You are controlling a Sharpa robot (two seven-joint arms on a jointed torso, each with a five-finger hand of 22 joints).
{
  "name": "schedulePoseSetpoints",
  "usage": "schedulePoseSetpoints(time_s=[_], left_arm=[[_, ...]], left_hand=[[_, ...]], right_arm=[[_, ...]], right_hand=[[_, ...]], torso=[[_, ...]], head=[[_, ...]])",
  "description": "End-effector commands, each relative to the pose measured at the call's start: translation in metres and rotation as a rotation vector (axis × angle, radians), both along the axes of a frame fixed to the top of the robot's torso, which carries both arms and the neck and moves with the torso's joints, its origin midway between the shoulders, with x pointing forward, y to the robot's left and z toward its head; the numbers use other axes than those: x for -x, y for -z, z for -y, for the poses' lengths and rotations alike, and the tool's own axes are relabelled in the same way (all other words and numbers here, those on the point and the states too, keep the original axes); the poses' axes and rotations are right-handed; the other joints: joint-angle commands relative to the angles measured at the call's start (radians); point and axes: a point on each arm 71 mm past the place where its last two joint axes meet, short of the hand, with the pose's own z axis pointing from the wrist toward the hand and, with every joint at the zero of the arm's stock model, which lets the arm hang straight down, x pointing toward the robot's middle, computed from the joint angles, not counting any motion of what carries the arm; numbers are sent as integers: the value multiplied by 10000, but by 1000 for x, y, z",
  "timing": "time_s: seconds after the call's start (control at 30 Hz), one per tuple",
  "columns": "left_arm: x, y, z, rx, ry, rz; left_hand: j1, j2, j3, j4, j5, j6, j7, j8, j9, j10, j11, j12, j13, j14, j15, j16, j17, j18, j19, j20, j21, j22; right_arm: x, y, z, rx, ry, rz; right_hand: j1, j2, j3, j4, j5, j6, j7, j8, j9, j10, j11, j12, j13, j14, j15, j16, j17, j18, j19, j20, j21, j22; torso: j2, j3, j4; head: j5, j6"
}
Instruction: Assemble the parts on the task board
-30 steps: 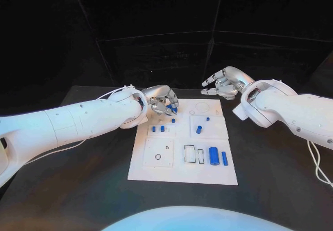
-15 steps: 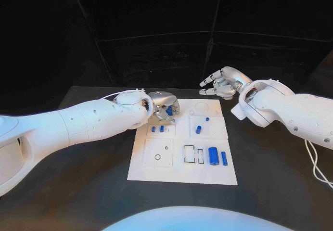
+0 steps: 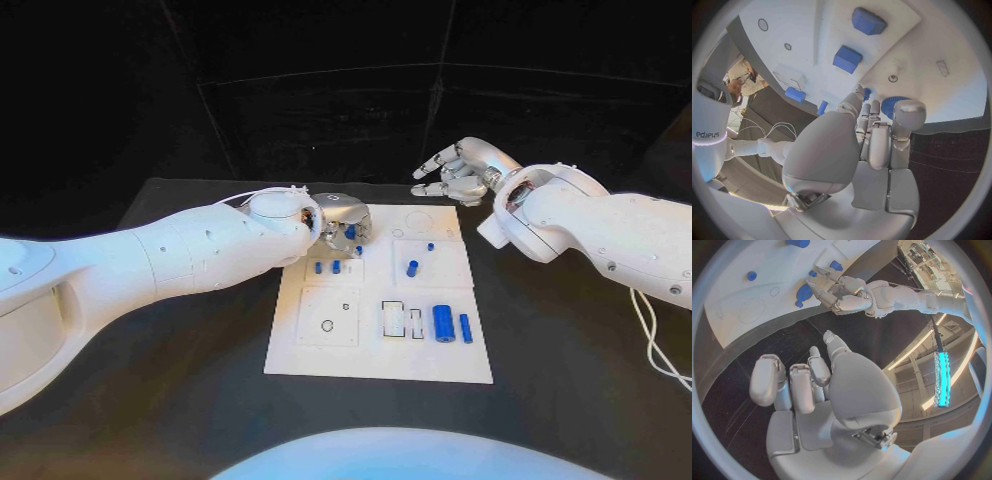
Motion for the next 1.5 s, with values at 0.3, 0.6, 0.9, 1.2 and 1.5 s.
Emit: schedulePoseSetpoints(time_s=[0.3, 0.6, 0.9, 1.2, 1.5], left_arm=[[-2, 6, 1, -553, -113, -234], [-2, 10, 4, -622, -82, -367], [-1, 11, 6, -556, 25, -366], [0, 9, 2, -144, -74, -197], [4, -9, -4, 962, -264, -90]], left_hand=[[105, 84, 434, -28, 47, 301, -22, -130, -85, 385, -28, -227, -181, 247, -42, 90, -13, -199, 85, -7, 171, 195], [77, 103, 927, -69, 35, 646, -30, -171, -136, 865, -67, -342, -299, 256, -33, 148, -33, -266, 139, -3, 555, 614], [36, 163, 1397, -159, 17, 1126, -124, -101, -121, 1434, -203, -359, -281, 248, -137, 173, -73, -325, 189, -64, 939, 1025], [-131, -9, 1806, -270, 9, 1209, -73, -275, -197, 1564, -175, -669, -322, 244, -110, 188, -122, -361, 186, -79, 1119, 1243], [-245, -157, 2050, -347, 6, 1225, -46, -402, -248, 1607, -136, -885, -354, 238, -87, 185, -175, -384, 188, -55, 1240, 1387]], right_arm=[[0, -1, -2, -6, -128, 50], [0, -1, -3, -7, -137, 47], [0, -1, -3, -7, -139, 45], [0, -1, -2, -5, -127, 49], [0, -1, 1, 9, -75, 54]], right_hand=[[-17, 71, -36, 37, 62, -77, -11, 45, -15, -28, -15, -47, -3, 610, -73, -48, 455, 195, -26, -57, -40, -5], [-17, 71, -36, 37, 62, -77, -11, 45, -15, -28, -15, -47, -3, 610, -73, -48, 455, 195, -26, -57, -40, -5], [-20, 79, -37, 44, 62, -77, -10, 48, -15, -23, -15, -41, 2, 611, -74, -47, 459, 196, -25, -57, -42, -7], [-20, 79, -37, 44, 62, -77, -10, 48, -15, -23, -15, -41, 2, 611, -74, -47, 459, 196, -25, -57, -42, -7], [-20, 79, -37, 44, 62, -77, -10, 48, -15, -23, -15, -41, 2, 611, -74, -47, 459, 196, -25, -57, -42, -7]], torso=[[-6, 3, 12], [-11, 10, 22], [-13, 13, 33], [-14, 1, 46], [-15, 0, 73]], head=[[-29, -34], [-43, -54], [-46, -60], [-54, -28], [-78, -13]])
